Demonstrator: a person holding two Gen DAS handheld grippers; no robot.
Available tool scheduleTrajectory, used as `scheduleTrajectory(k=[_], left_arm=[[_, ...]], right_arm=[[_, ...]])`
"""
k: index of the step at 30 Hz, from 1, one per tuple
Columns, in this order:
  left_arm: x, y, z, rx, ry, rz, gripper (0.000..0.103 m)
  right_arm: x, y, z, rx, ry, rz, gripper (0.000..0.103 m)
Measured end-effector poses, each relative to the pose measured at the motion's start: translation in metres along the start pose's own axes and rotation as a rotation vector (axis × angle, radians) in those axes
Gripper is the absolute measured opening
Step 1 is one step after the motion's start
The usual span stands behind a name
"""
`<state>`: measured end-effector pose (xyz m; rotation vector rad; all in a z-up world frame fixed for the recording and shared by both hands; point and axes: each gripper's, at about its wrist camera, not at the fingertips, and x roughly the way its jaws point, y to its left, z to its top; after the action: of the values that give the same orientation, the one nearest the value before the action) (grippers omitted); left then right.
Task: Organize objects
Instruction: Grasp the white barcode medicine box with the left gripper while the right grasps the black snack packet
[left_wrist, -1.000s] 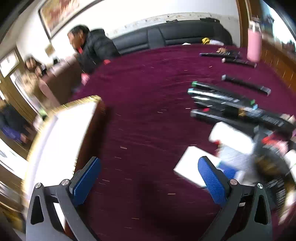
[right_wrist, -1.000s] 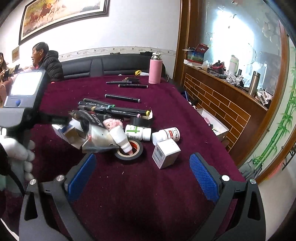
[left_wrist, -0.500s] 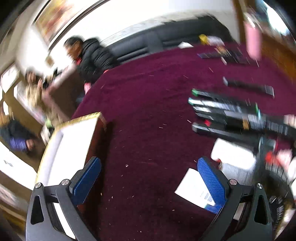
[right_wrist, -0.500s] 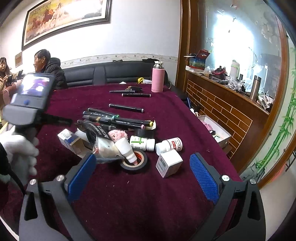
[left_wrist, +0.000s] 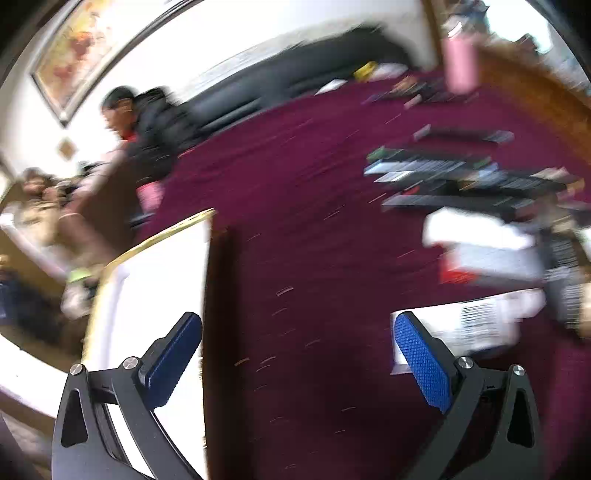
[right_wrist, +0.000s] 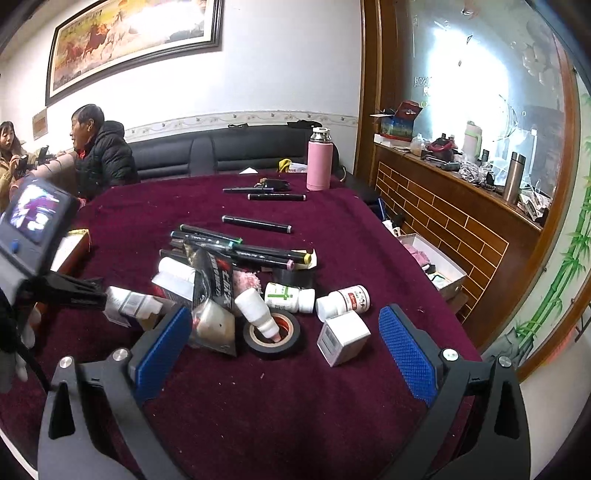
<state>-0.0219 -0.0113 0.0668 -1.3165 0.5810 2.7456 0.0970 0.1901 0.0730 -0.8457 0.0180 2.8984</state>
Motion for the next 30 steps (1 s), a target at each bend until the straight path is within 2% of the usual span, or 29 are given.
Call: scheduleTrajectory(k=[2, 4, 6, 9, 12, 14, 17, 18, 20, 22, 23, 25, 28, 30], left_arm=[[-0.011, -0.012, 0.003, 0.142, -0.126, -0.068, 0.102], [-0.016, -0.023, 0.001, 0.337, -0.243, -0.075, 0.102], [-0.011, -0.032, 0.004, 0.481, -0.263, -0.133, 0.102], [0.000, -0.038, 0.009, 0.619, -0.255, -0.201, 0.101], [0.008, -0.036, 0.016, 0.646, -0.199, -0.343, 0.101], [0.008, -0.039, 0.012, 0.668, -0.185, -0.396, 0.100], [0.015, -0.057, 0.004, 0.747, -0.161, -0.410, 0.099], [0.019, -0.063, -0.003, 0.775, -0.147, -0.405, 0.096], [0.023, -0.073, -0.016, 0.805, -0.115, -0.402, 0.073], [0.030, -0.075, -0.018, 0.781, -0.062, -0.449, 0.052], [0.029, -0.073, -0.016, 0.755, -0.050, -0.483, 0.047], [0.030, -0.073, -0.016, 0.699, -0.024, -0.525, 0.047], [0.030, -0.081, -0.017, 0.650, -0.022, -0.521, 0.047], [0.029, -0.085, -0.018, 0.608, -0.016, -0.511, 0.046]], right_arm=[[-0.002, -0.001, 0.001, -0.005, 0.003, -0.002, 0.102], [-0.007, -0.003, 0.001, -0.017, -0.007, -0.024, 0.102], [-0.008, -0.006, 0.002, -0.015, -0.006, -0.046, 0.102], [-0.006, -0.012, 0.003, 0.003, 0.011, -0.072, 0.102], [-0.003, -0.014, 0.004, 0.009, 0.024, -0.086, 0.102], [0.000, -0.009, 0.005, -0.003, 0.029, -0.094, 0.102], [0.005, -0.002, 0.007, -0.019, 0.043, -0.092, 0.102], [0.007, 0.000, 0.008, -0.024, 0.049, -0.091, 0.102], [0.010, 0.002, 0.010, -0.026, 0.058, -0.087, 0.102], [0.012, 0.002, 0.013, -0.023, 0.063, -0.085, 0.102], [0.014, 0.001, 0.015, -0.020, 0.064, -0.087, 0.102], [0.016, 0.001, 0.018, -0.015, 0.067, -0.086, 0.102], [0.024, 0.000, 0.024, 0.001, 0.092, -0.058, 0.102], [0.032, -0.001, 0.029, 0.029, 0.125, -0.007, 0.102]])
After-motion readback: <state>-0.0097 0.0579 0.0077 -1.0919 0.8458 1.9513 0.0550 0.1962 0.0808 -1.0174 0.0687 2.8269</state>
